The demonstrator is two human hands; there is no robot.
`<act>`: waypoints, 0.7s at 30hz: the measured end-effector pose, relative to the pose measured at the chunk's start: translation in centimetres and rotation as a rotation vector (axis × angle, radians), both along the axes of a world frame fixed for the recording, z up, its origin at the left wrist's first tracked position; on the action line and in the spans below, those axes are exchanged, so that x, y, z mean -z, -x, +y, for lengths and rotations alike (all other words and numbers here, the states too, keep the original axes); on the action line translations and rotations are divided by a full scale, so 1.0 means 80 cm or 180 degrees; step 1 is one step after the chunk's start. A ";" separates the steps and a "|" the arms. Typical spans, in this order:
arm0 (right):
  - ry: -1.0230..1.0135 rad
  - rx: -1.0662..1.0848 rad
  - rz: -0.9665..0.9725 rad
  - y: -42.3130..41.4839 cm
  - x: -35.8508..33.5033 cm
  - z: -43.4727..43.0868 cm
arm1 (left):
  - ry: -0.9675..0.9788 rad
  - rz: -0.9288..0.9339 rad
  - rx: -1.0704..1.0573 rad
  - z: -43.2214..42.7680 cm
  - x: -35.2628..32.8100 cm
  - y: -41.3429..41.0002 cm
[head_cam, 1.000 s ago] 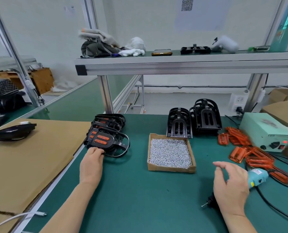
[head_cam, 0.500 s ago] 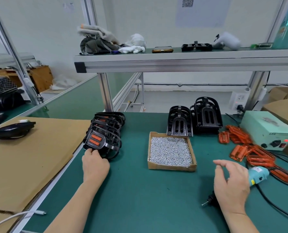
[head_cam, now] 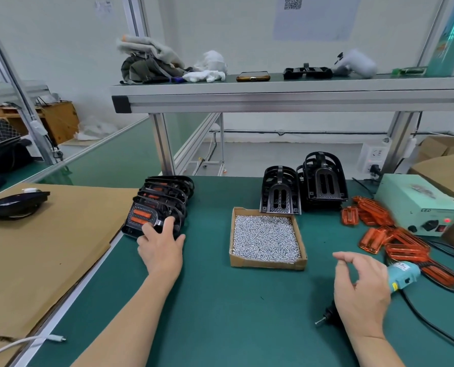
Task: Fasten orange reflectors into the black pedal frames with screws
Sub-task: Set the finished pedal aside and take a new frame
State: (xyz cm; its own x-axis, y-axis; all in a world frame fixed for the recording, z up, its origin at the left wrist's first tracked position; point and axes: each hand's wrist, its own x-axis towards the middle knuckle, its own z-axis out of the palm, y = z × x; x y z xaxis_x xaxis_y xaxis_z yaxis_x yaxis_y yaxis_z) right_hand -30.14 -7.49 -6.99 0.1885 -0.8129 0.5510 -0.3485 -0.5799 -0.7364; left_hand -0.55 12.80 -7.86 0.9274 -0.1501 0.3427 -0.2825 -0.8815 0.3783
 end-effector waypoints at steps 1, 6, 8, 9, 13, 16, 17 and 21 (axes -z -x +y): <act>0.0011 -0.0002 -0.0006 0.000 0.000 0.000 | -0.0016 0.0008 -0.0030 0.000 0.000 -0.006; 0.0040 0.0000 -0.0006 0.000 0.001 -0.001 | -0.0050 0.0026 -0.0122 -0.001 0.000 -0.031; 0.0055 0.0007 -0.0009 -0.001 0.000 -0.001 | -0.0033 0.0034 -0.0100 -0.003 0.000 -0.036; 0.0053 0.0007 -0.0016 -0.001 0.000 -0.002 | -0.0016 0.0051 -0.0085 -0.004 0.000 -0.038; 0.0064 -0.0026 -0.0005 -0.003 0.000 -0.001 | 0.0086 0.0113 -0.0003 -0.010 0.001 -0.042; 0.0071 -0.0071 -0.0002 -0.004 0.000 -0.001 | 0.0233 0.0217 0.0073 -0.016 0.003 -0.044; 0.0057 -0.0083 -0.0018 -0.003 0.000 -0.001 | 0.0296 0.0237 0.0092 -0.017 0.003 -0.044; 0.0025 -0.0113 -0.0020 -0.002 0.000 0.000 | 0.0578 0.0354 0.0191 -0.019 0.006 -0.046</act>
